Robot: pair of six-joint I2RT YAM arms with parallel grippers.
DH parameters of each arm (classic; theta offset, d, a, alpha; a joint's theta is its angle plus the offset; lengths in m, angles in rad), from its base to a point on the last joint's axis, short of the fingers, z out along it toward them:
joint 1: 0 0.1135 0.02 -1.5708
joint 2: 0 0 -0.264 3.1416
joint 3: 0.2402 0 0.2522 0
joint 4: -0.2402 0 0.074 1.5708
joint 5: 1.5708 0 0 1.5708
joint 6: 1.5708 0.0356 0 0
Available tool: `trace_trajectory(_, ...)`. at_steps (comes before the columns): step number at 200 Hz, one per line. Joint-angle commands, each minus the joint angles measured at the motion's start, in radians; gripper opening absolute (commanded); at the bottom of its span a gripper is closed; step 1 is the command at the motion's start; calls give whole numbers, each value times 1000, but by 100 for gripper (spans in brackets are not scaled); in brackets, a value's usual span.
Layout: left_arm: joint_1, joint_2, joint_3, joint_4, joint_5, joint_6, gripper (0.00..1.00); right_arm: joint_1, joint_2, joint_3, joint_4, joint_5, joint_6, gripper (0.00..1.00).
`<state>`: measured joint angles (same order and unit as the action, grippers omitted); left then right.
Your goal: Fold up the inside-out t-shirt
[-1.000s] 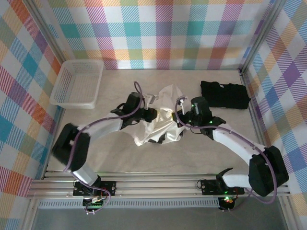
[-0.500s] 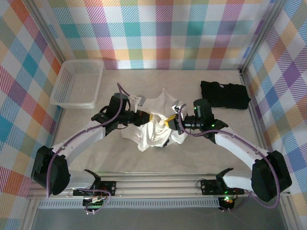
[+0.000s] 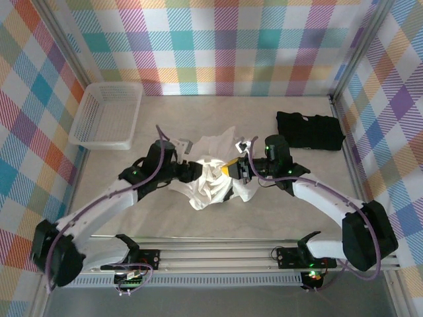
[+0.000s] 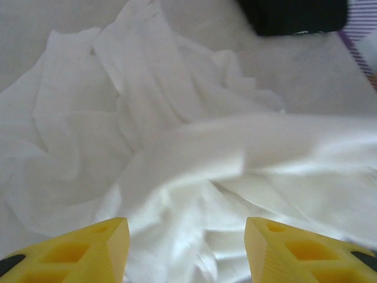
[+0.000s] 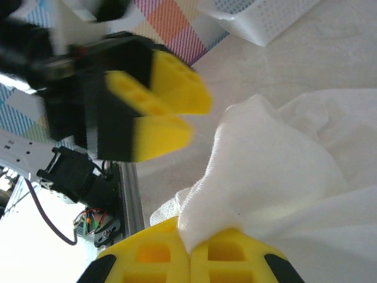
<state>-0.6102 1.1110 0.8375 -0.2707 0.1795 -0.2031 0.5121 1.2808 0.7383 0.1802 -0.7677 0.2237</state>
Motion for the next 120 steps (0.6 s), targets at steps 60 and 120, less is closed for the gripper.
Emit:
trace_trajectory(60,-45,38,-42,244,315,48,66,4,3,41,4,39,69,1)
trace_trajectory(120,-62,198,35,274,347,73,47,5,-5,40,-30,54,53,2)
